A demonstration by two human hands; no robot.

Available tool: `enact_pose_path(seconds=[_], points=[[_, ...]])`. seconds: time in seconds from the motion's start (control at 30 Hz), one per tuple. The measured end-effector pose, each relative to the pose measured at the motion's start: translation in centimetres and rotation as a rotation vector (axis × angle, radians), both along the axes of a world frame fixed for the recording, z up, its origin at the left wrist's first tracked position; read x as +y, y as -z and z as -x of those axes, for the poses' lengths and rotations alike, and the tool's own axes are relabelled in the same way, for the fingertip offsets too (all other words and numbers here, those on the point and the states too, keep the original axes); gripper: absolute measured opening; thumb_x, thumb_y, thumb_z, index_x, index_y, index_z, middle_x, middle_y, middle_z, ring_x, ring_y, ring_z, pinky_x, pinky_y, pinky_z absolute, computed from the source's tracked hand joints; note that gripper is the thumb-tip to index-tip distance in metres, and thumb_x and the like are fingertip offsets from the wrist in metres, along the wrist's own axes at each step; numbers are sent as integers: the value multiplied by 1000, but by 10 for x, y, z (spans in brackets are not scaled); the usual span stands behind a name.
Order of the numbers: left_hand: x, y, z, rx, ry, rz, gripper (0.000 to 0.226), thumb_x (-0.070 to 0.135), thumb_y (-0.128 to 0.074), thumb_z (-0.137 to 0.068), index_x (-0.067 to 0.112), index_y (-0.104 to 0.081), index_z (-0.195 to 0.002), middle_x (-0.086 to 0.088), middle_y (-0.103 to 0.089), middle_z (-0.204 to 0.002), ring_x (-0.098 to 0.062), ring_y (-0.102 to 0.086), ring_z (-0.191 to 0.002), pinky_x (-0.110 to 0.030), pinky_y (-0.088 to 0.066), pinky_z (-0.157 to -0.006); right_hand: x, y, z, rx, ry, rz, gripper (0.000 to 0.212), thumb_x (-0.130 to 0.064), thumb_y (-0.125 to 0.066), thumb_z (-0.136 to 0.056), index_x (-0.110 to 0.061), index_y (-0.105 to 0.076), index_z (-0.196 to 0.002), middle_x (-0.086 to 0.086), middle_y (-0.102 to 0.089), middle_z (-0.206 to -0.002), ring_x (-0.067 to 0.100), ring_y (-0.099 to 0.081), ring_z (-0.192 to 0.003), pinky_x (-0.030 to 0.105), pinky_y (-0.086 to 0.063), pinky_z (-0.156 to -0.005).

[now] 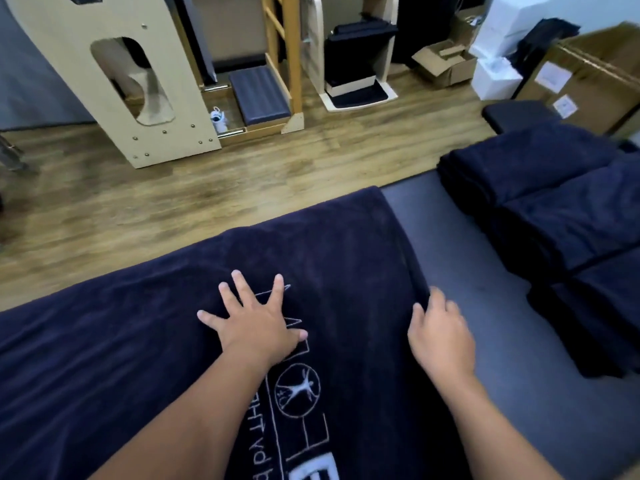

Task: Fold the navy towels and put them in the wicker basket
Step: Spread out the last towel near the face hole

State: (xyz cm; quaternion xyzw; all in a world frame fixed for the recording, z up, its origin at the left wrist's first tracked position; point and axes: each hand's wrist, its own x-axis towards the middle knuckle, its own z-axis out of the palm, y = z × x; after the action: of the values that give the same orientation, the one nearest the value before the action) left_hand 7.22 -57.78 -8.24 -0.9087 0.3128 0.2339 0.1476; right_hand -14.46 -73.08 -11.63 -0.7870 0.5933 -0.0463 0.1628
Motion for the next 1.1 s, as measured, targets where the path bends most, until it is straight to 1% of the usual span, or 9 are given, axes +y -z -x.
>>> enact_pose_path(seconds=[0.17, 0.23, 0.3, 0.4, 0.53, 0.73, 0.87, 1.0, 1.1], points=[[11, -6, 63, -157, 391, 80, 69, 31, -48, -99, 7, -19, -157, -23, -22, -155, -40, -36, -134, -50, -42, -102, 86, -14, 87, 156, 37, -150, 28, -25, -54, -94, -16, -51, -120, 9, -64, -110, 36, -63, -101, 41, -46, -75], [23, -6, 93, -122, 469, 147, 68, 32, -48, -96, 5, -26, -154, -22, -27, -154, -39, -40, -130, -49, -43, -100, 90, -22, 116, 202, 39, -200, 19, -22, -51, -92, -18, -52, -111, 11, -66, -107, 37, -63, -100, 40, -47, -77], [39, -7, 124, -30, 526, 201, 71, 45, -46, -96, 15, -24, -155, -20, -21, -159, -40, -32, -137, -56, -37, -105, 75, -25, 145, 208, 131, -166, 12, -22, -49, -93, -16, -54, -103, 18, -68, -103, 41, -64, -97, 41, -48, -78], [63, -5, 165, 140, 637, 135, 89, 72, -45, -88, 41, 2, -158, -20, 12, -165, -47, 3, -150, -71, -15, -112, 45, -30, 182, 130, 322, -102, 13, -18, -46, -97, -12, -57, -100, 20, -67, -102, 40, -59, -93, 40, -46, -76], [79, 2, 204, 253, 683, 28, 119, 87, -61, -66, 61, 25, -144, -16, 47, -153, -52, 35, -141, -82, -1, -104, 68, -28, 202, 75, 315, -154, 23, -32, -58, -94, -11, -68, -95, 16, -72, -102, 39, -64, -102, 38, -50, -81], [71, 4, 211, 220, 660, -57, 128, 87, -67, -60, 64, 32, -138, -19, 52, -148, -58, 36, -138, -85, -9, -102, 155, -19, 192, -24, 320, -233, 46, -61, -59, -87, -20, -56, -108, 4, -62, -107, 30, -59, -105, 36, -45, -78], [69, 2, 213, 211, 656, -89, 130, 87, -68, -60, 64, 34, -137, -20, 51, -149, -59, 32, -139, -86, -11, -102, 179, -14, 193, -58, 343, -198, 32, -43, -61, -91, -20, -46, -108, 3, -51, -113, 28, -56, -103, 37, -47, -80], [68, 0, 214, 207, 652, -116, 130, 86, -68, -61, 64, 34, -137, -19, 49, -150, -59, 31, -140, -85, -13, -103, 174, -18, 208, -53, 302, -175, 13, -27, -51, -93, -19, -41, -96, 1, -55, -93, 28, -59, -84, 36, -43, -67], [64, -2, 217, 199, 645, -117, 128, 87, -67, -61, 62, 30, -141, -22, 44, -153, -60, 26, -142, -82, -12, -107, 150, -33, 230, -83, 369, -91, 13, -24, -56, -92, -16, -47, -97, 8, -60, -87, 37, -61, -88, 37, -41, -68]])
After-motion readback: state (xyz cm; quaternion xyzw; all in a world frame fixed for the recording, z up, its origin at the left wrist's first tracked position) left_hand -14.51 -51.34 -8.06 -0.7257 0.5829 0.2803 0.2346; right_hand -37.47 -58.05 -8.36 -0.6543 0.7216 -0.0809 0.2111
